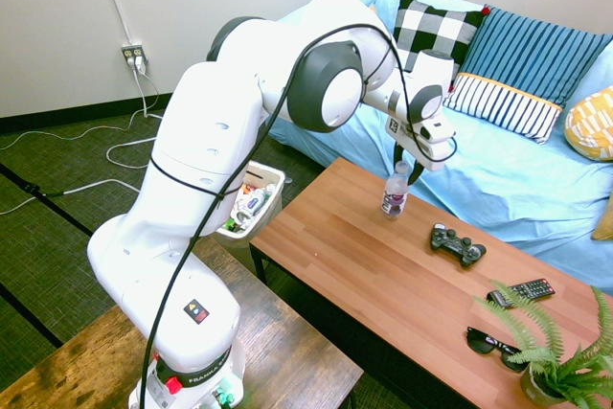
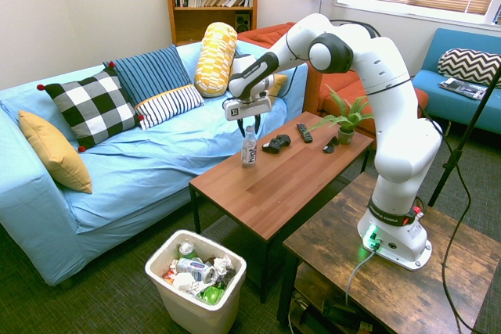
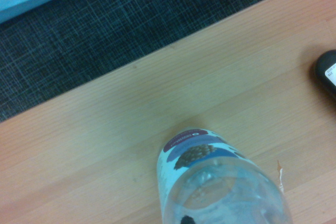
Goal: Throw the bottle in the trash bin
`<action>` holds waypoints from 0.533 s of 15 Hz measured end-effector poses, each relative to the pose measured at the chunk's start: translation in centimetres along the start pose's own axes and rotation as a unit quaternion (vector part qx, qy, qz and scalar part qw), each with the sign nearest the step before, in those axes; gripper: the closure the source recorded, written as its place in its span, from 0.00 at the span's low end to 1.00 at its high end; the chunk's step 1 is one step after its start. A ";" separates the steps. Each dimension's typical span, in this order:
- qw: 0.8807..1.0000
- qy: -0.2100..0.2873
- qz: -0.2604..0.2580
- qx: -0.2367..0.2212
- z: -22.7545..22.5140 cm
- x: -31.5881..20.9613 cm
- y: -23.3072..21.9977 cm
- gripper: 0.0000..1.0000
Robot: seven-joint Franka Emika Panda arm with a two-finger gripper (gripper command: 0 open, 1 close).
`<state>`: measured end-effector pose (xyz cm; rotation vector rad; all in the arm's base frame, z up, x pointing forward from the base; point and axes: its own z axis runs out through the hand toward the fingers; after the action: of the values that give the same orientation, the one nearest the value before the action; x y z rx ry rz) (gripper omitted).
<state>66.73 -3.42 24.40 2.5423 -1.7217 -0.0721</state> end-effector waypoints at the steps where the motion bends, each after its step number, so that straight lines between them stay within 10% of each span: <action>1: 1.000 -0.002 -0.001 -0.002 0.1 0.0 0.0 1.00; 8: 1.000 -0.012 -0.007 0.002 0.0 0.1 0.1 1.00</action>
<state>66.69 -3.58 24.39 2.5661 -1.7138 -0.1003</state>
